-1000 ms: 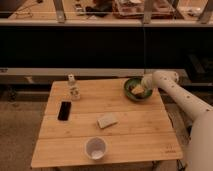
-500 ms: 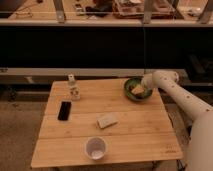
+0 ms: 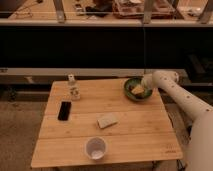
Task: Knock the bottle over
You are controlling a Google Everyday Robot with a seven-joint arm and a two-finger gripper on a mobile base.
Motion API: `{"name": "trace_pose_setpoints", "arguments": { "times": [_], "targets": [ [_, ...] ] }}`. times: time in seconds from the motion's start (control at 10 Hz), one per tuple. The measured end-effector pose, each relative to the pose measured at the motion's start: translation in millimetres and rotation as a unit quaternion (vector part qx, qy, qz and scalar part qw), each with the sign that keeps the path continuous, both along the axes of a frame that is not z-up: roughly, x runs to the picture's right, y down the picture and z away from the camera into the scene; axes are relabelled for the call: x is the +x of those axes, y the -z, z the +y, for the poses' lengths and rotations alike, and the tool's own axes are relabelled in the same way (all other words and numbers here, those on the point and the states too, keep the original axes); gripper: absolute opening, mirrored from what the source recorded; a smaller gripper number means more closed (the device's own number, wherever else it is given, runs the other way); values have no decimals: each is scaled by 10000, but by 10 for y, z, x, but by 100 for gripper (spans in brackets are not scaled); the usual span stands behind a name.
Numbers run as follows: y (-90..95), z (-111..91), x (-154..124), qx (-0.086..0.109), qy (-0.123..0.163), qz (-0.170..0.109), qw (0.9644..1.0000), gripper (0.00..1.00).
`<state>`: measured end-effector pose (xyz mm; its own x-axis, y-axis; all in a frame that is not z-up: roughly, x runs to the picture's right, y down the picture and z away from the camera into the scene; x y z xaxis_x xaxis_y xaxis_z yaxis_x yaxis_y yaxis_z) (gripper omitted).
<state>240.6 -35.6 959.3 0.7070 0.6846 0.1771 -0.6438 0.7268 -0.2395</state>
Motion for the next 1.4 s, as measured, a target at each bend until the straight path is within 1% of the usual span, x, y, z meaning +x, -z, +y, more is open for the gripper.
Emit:
{"name": "trace_pose_setpoints", "arguments": {
  "times": [0.7, 0.8, 1.0, 1.1, 1.2, 1.3, 1.4],
  "targets": [
    [1, 0, -1, -3, 5, -1, 10000, 80],
    [21, -30, -16, 17, 49, -21, 10000, 80],
    [180, -360, -346, 231, 325, -288, 9988, 80],
    [311, -602, -611, 402, 520, -491, 9966, 80],
    [420, -778, -788, 542, 662, -652, 9942, 80],
    [577, -1026, -1075, 783, 906, -958, 9882, 77],
    [619, -1086, -1173, 862, 1007, -1068, 9854, 73]
  ]
}}
